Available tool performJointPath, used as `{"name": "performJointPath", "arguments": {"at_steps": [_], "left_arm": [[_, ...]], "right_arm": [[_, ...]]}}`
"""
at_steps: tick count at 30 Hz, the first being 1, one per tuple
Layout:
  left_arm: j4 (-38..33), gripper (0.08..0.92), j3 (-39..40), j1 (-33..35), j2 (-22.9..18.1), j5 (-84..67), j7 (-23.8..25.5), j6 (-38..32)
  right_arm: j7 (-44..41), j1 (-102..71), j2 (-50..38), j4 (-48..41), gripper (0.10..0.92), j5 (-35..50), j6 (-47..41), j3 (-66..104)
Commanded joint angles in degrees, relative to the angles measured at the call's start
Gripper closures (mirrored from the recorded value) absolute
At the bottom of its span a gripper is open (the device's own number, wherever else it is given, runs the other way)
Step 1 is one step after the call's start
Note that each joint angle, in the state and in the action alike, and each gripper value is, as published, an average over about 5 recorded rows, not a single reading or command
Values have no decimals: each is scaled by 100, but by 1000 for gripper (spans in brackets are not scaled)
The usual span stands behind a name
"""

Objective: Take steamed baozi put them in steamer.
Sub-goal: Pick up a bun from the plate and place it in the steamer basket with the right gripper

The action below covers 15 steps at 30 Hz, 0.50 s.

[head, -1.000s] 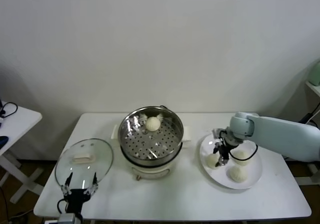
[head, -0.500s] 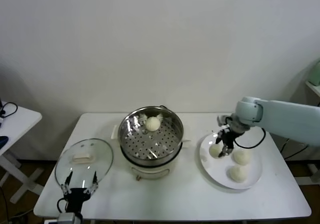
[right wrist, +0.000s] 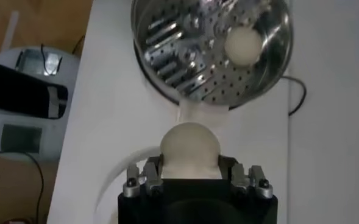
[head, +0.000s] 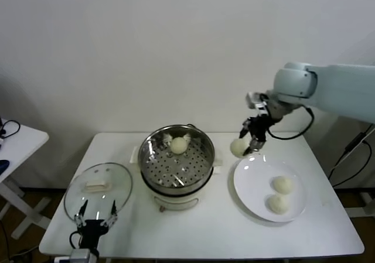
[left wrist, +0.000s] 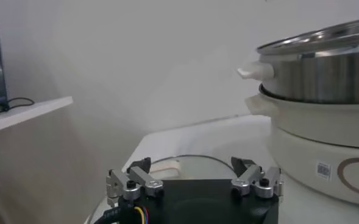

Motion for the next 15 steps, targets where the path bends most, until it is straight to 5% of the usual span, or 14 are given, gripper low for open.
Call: {"name": "performJointPath", "arguments": {"at_steps": [1,15], "left_arm": [[-6,177,-9,-1,1,-8,2,-5],[7,177,-58,-7,-25,-8,8,18]], "right_arm": [[286,37,934,-42,406,705,-430,757],[660,-1682,2838,-1631,406,276,-643,1227]]}}
